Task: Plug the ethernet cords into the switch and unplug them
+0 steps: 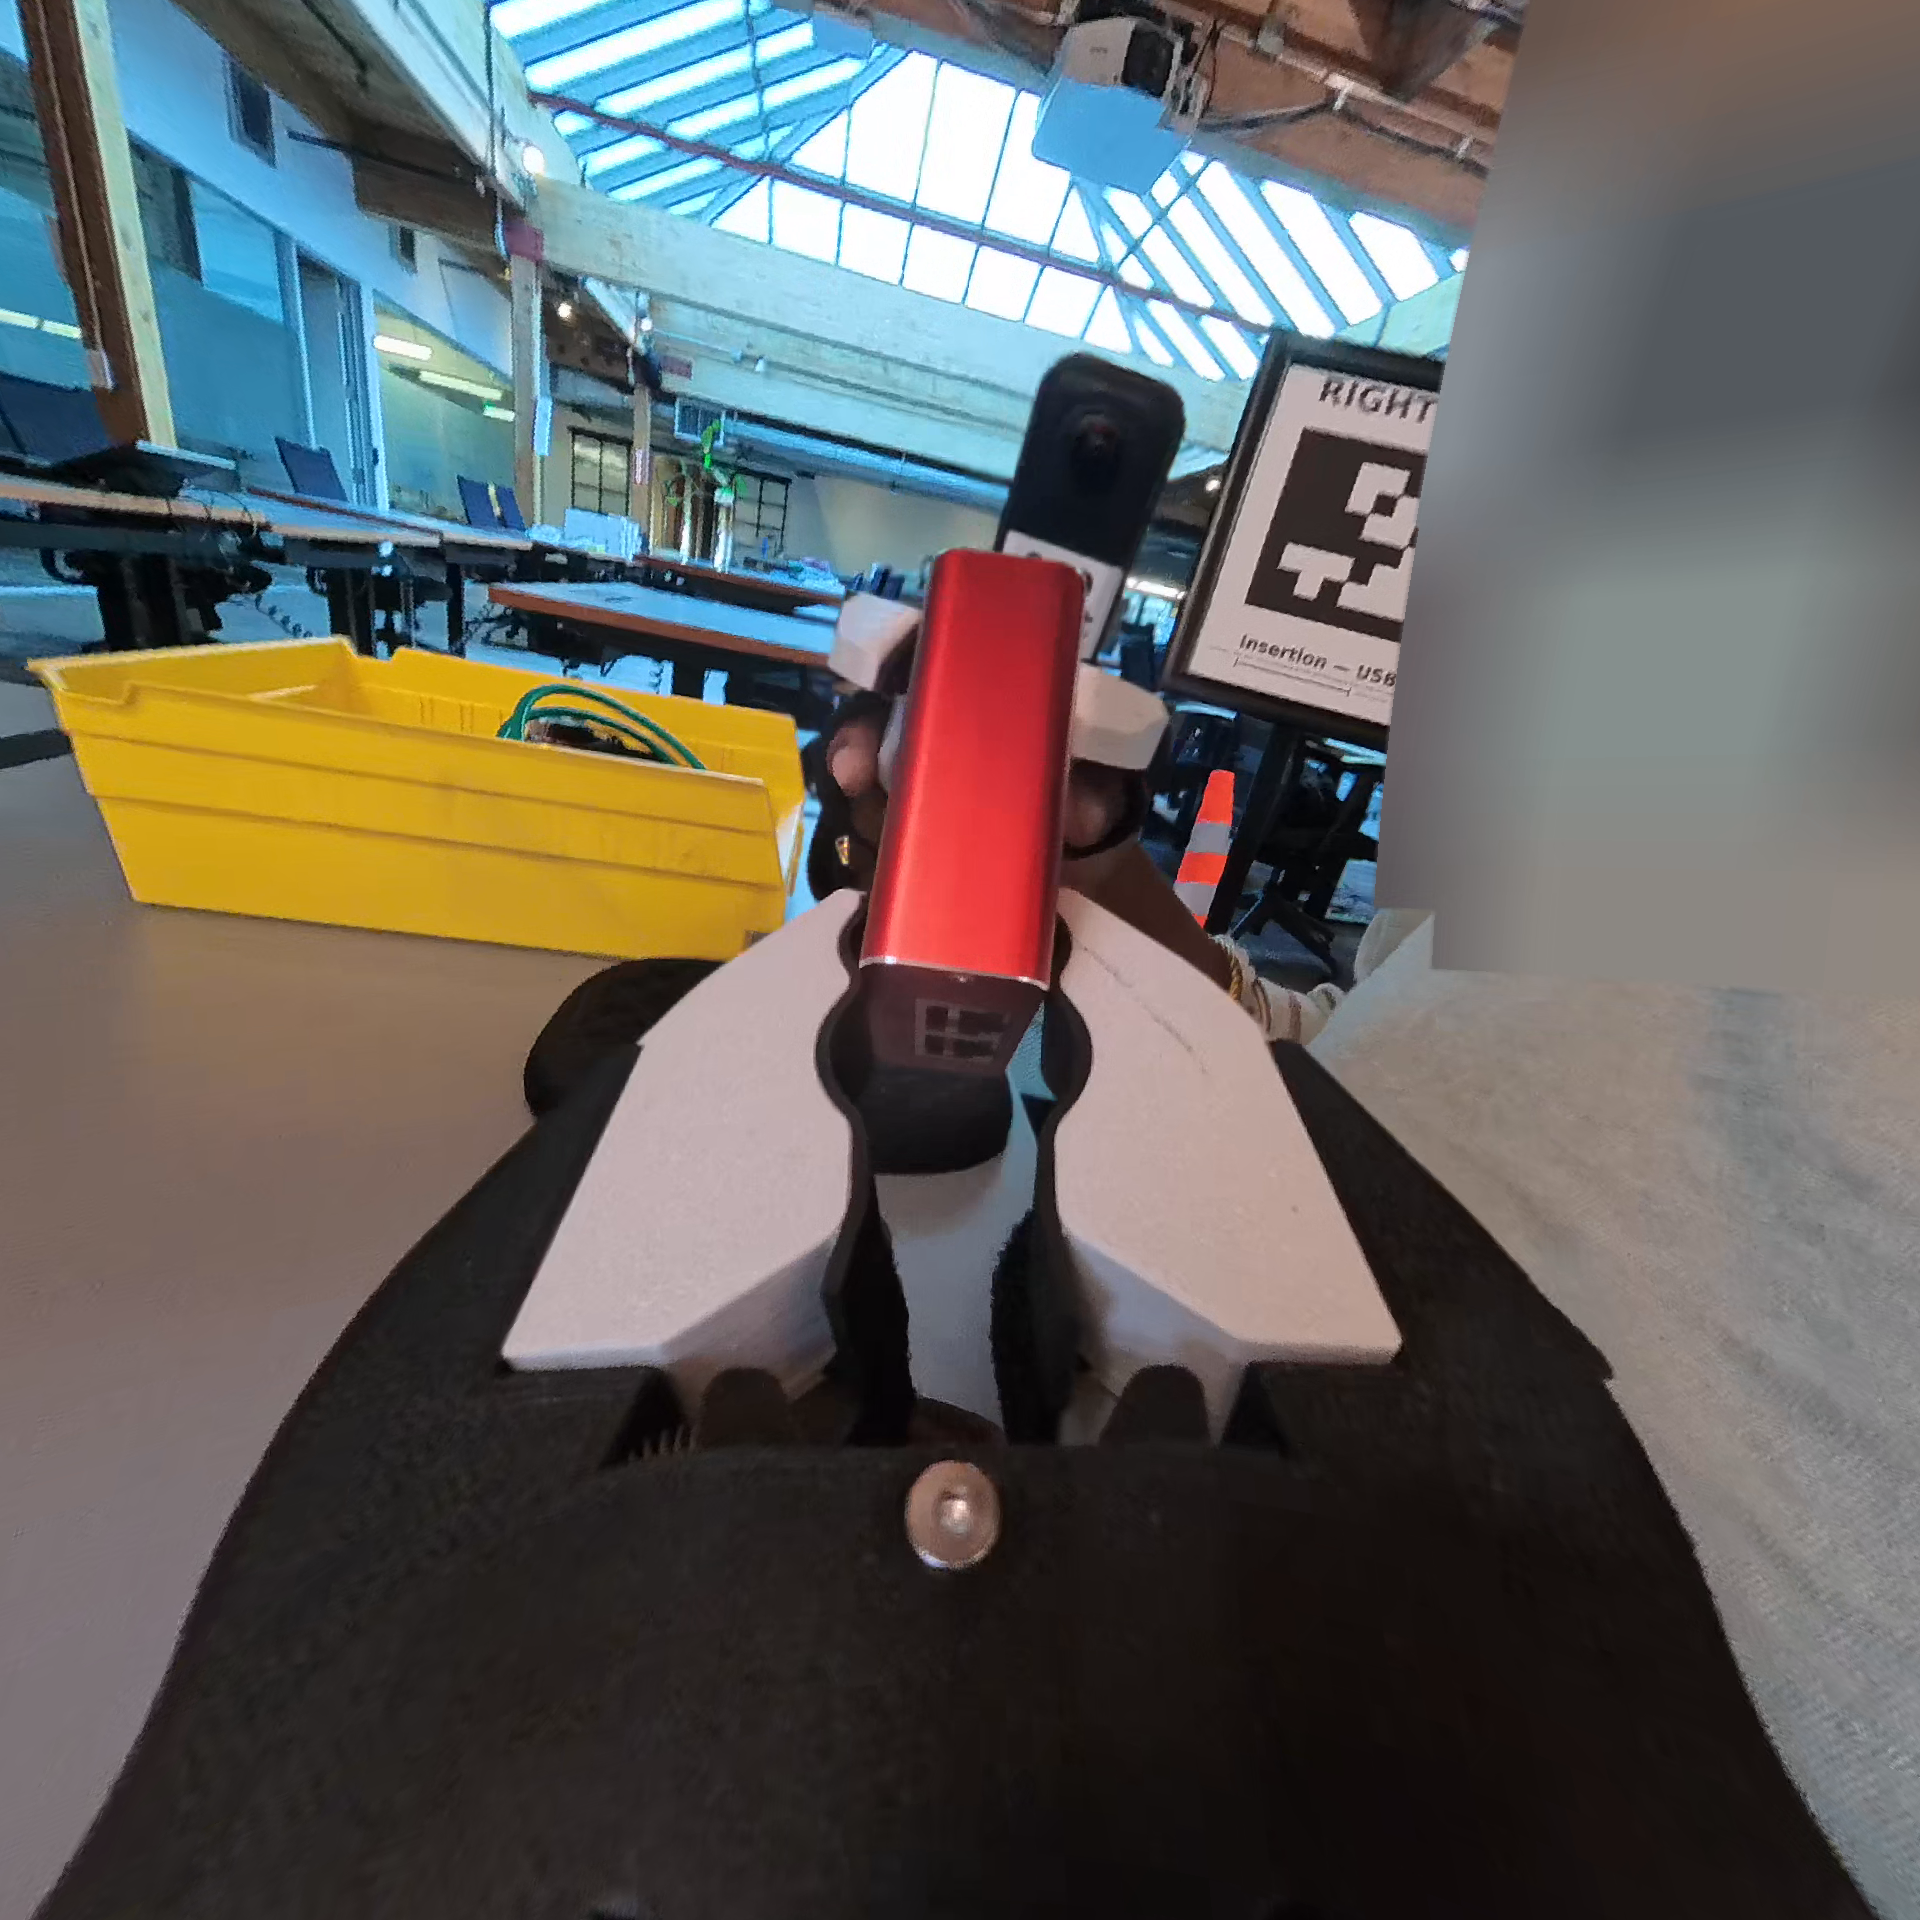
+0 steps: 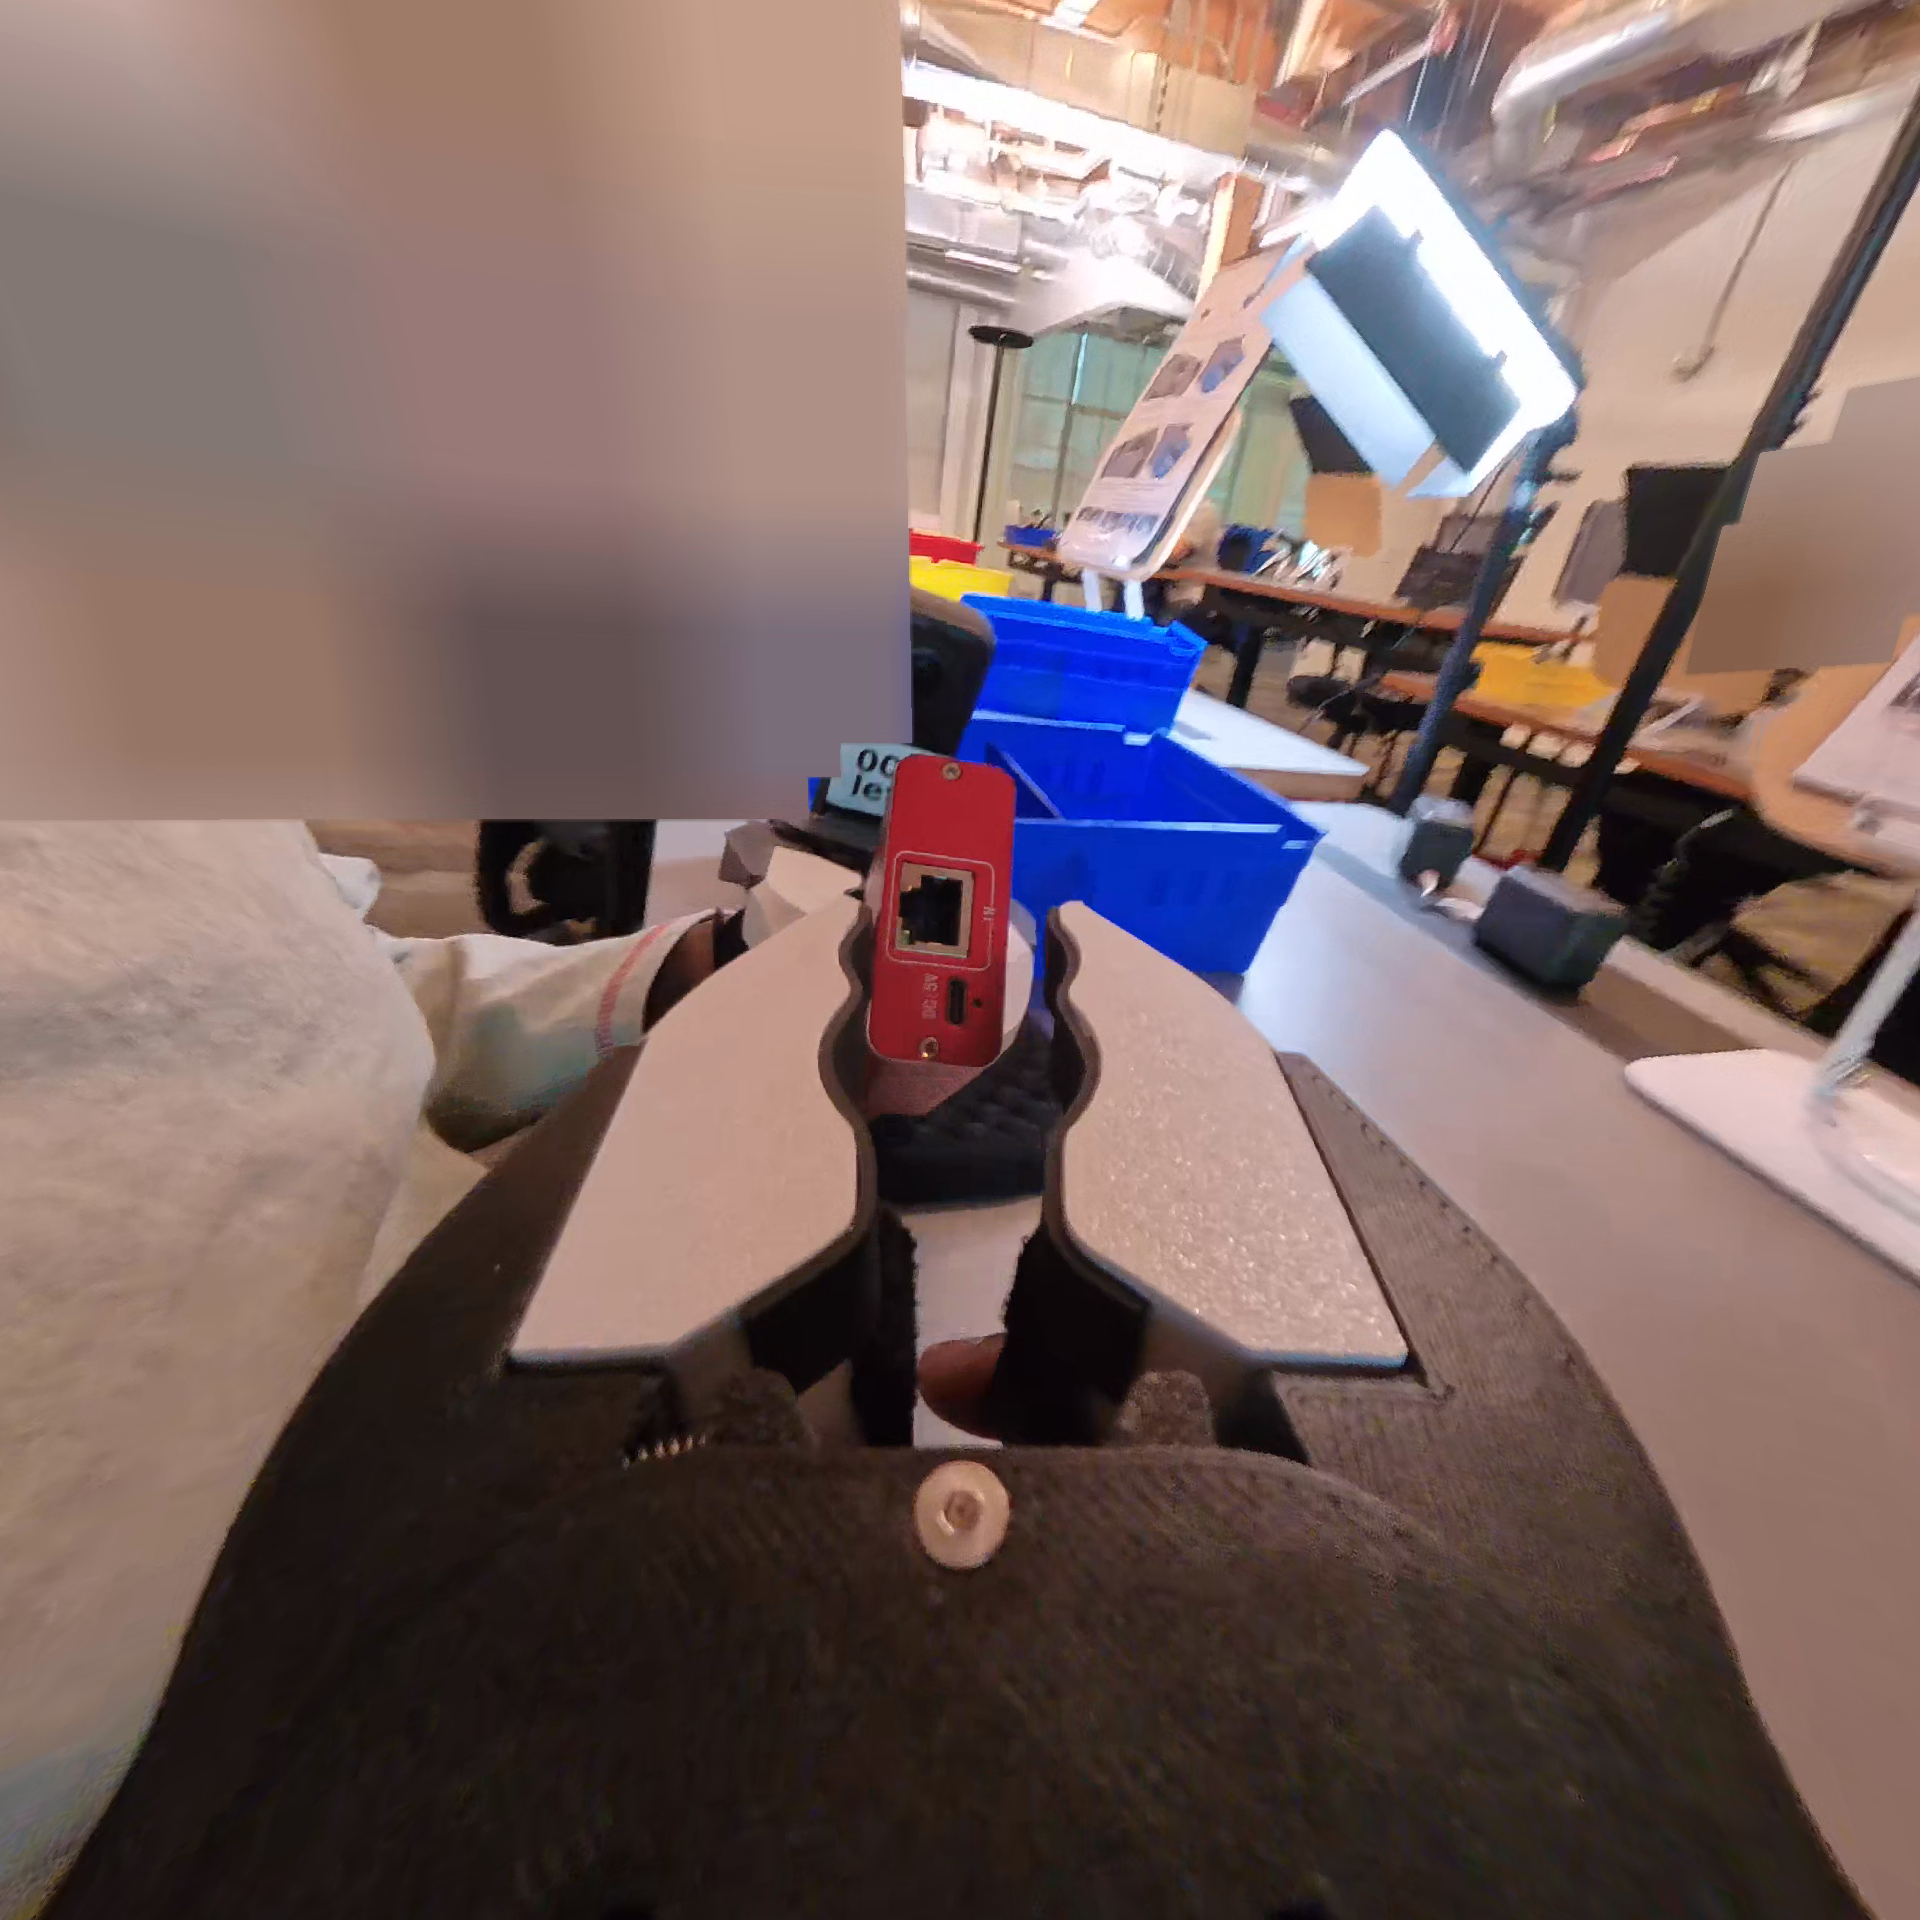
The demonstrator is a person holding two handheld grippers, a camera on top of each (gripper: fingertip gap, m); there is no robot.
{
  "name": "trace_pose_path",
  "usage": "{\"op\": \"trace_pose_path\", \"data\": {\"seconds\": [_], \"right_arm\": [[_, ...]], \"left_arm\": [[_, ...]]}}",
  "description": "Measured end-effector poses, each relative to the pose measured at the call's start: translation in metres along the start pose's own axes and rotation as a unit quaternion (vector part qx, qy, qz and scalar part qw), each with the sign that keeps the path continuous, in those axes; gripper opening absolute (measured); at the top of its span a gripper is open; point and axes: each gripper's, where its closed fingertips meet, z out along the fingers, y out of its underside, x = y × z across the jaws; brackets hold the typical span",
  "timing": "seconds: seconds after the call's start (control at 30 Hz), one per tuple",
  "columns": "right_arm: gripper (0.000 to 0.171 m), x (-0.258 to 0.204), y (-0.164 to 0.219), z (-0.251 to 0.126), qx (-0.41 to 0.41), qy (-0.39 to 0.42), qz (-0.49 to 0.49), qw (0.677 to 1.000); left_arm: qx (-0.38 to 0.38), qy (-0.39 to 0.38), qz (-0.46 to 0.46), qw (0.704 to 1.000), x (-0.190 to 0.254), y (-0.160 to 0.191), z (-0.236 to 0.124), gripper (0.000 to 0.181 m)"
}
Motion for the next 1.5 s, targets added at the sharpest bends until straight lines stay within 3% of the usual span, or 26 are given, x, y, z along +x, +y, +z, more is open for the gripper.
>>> {"op": "trace_pose_path", "data": {"seconds": [0.17, 0.33, 0.83, 1.13, 1.2, 1.3, 1.4, 1.5], "right_arm": [[0.034, -0.022, -0.026, 0.012, 0.036, 0.004, -0.077, 0.996], [0.033, -0.031, -0.024, 0.021, 0.008, 0.002, -0.094, 0.996], [0.03, -0.033, -0.021, 0.02, -0.018, 0.001, -0.091, 0.996], [0.027, -0.02, 0.0, 0.013, -0.089, 0.007, -0.039, 0.995], [0.027, -0.005, -0.003, 0.005, -0.08, 0.038, -0.04, 0.995], [0.027, 0.043, -0.025, -0.034, -0.083, 0.158, -0.074, 0.981], [0.027, 0.109, -0.042, -0.094, -0.131, 0.3, -0.101, 0.94], [0.027, 0.18, -0.037, -0.154, -0.18, 0.408, -0.068, 0.892]], "left_arm": [[0.072, 0.069, 0.025, 0.995, 0.024, -0.021, -0.006, 0.029], [0.118, 0.1, 0.031, 0.987, 0.034, -0.034, -0.014, 0.029], [0.095, 0.092, 0.037, 0.991, 0.033, -0.028, -0.011, 0.029], [0.031, 0.03, 0.051, 0.998, 0.016, -0.009, 0.001, 0.03], [0.028, -0.01, 0.028, 0.999, 0.001, -0.008, 0.003, 0.034], [0.014, -0.082, 0.018, 0.996, -0.023, -0.004, -0.002, 0.048], [0.02, -0.097, 0.013, 0.995, -0.028, -0.005, -0.003, 0.049], [-0.008, -0.106, 0.025, 0.994, -0.031, 0.004, 0.0, 0.049]]}}
